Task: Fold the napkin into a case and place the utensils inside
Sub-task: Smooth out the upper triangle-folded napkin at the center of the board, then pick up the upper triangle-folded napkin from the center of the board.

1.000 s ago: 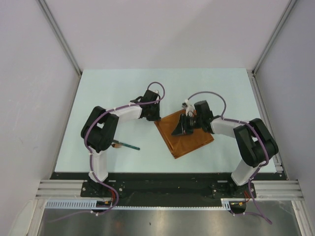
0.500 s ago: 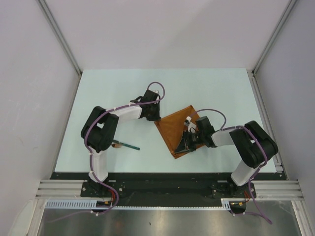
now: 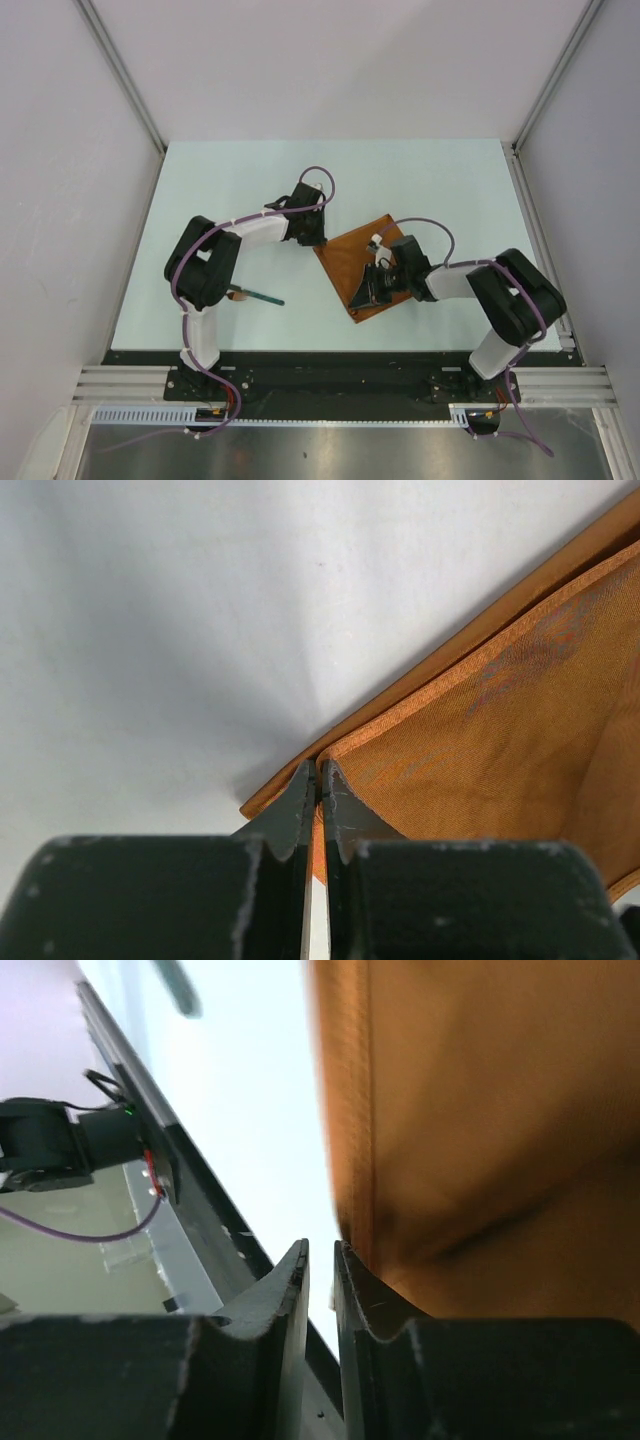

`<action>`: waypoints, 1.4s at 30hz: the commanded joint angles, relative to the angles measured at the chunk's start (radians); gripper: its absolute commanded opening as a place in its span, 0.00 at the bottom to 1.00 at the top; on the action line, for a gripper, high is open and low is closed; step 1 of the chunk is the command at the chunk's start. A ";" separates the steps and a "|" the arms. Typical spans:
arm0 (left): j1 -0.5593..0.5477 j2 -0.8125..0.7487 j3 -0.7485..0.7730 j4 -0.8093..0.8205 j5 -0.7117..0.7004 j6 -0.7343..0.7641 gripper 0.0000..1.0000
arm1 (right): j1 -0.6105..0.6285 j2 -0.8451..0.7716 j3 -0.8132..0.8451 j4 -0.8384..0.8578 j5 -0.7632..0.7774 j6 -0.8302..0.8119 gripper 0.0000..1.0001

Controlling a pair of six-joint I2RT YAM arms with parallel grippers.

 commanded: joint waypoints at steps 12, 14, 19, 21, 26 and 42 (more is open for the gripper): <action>0.021 -0.065 0.002 0.006 -0.019 0.021 0.09 | 0.044 -0.157 0.044 -0.251 0.159 -0.093 0.33; 0.029 -0.074 0.008 -0.001 -0.013 0.026 0.12 | 0.059 -0.194 0.070 -0.307 0.178 -0.113 0.37; 0.032 -0.105 0.014 -0.024 -0.005 0.030 0.28 | 0.082 -0.237 0.148 -0.419 0.258 -0.162 0.44; 0.032 -0.150 -0.025 -0.009 0.001 0.015 0.43 | 0.095 -0.230 0.164 -0.447 0.311 -0.182 0.46; 0.032 -0.191 -0.059 -0.050 0.015 -0.037 0.67 | 0.156 -0.189 0.260 -0.536 0.458 -0.247 0.49; 0.034 -0.167 -0.107 -0.055 0.018 -0.295 0.64 | 0.428 0.024 0.409 -0.697 0.894 -0.322 0.47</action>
